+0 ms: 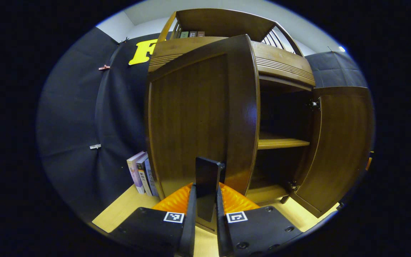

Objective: Open the right door of the double-door shoe cabinet with the right hand, and open the left door with the left hand.

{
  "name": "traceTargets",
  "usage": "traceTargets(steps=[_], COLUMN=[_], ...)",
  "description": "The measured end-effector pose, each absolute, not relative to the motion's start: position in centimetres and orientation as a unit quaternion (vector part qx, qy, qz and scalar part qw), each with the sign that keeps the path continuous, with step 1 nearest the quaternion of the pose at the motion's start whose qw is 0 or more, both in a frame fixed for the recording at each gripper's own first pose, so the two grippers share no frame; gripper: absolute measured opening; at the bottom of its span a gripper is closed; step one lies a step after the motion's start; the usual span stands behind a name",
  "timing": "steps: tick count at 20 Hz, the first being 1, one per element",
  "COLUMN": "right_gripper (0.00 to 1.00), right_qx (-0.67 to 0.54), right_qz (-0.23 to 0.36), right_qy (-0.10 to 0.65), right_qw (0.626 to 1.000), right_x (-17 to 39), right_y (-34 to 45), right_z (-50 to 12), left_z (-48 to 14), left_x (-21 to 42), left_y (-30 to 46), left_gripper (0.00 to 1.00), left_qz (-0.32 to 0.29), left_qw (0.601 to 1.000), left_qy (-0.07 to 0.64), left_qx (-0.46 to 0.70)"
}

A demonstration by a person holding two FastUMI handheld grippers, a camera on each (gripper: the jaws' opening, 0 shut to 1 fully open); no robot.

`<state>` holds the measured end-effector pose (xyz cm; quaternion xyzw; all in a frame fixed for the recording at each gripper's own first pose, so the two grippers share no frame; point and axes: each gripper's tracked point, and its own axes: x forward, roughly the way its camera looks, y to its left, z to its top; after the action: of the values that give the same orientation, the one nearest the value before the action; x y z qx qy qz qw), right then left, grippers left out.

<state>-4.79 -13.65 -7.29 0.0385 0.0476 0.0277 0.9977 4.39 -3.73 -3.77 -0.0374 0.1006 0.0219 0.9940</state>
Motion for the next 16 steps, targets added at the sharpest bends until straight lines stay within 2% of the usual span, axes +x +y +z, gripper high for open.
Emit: traceTargets(steps=[9,16], right_gripper=[0.98,0.98], right_qx=[0.041,0.043], right_qz=[0.058,0.072], right_qy=[0.048,0.053], right_qw=[0.996,0.995], right_x=[-4.2,-4.1], right_y=[-7.7,-4.2], right_z=[-7.5,-8.0], left_z=[-3.4,-3.6], left_x=[4.1,2.5], left_y=[-2.7,1.2], left_gripper=[0.21,0.13], left_qz=[0.051,0.063], left_qw=[0.993,0.993], left_qy=[0.094,0.086], left_qx=[-0.046,-0.057])
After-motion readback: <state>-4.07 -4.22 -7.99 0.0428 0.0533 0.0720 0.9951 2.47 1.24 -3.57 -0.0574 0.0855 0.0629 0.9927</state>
